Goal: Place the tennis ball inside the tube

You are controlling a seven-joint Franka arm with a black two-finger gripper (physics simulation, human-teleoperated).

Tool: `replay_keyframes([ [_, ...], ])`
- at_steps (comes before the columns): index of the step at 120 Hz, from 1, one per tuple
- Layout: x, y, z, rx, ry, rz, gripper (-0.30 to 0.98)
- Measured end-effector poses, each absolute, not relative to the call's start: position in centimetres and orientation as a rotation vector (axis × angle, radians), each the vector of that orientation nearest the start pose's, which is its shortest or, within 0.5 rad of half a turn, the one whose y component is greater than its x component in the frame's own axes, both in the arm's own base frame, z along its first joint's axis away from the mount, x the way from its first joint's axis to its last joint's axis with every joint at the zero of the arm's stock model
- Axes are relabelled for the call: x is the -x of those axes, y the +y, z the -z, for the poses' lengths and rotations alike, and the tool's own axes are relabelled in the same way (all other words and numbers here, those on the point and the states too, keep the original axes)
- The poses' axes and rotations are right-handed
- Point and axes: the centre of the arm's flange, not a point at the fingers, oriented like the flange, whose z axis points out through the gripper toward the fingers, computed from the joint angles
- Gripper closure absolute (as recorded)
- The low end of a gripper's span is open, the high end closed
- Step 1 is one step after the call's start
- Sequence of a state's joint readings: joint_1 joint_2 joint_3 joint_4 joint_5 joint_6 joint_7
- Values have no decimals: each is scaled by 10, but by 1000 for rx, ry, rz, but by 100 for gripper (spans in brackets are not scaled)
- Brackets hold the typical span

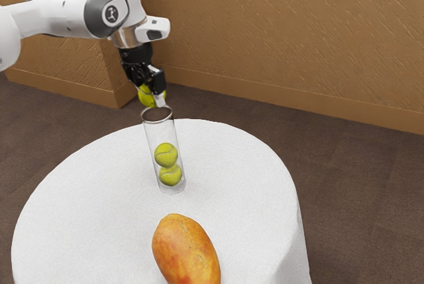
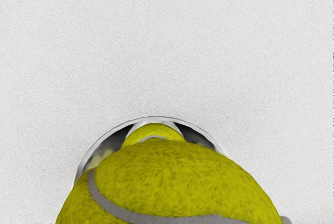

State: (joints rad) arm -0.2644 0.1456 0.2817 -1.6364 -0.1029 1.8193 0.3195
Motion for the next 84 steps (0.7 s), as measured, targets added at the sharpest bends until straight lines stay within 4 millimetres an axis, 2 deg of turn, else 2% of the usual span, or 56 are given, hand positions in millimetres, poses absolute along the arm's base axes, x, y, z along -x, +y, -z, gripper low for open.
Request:
replay_keyframes([
  [33, -611, -6, -527, 3163, 445, 62, 32],
  [53, -611, -7, -527, 3168, 446, 62, 16],
  [73, -608, -6, -530, 3172, 448, 62, 8],
  [77, -601, -4, -540, 3179, 439, 60, 7],
  [81, -589, 1, -563, 3186, 428, 79, 7],
  [84, -579, 5, -588, 3180, 422, 117, 6],
])
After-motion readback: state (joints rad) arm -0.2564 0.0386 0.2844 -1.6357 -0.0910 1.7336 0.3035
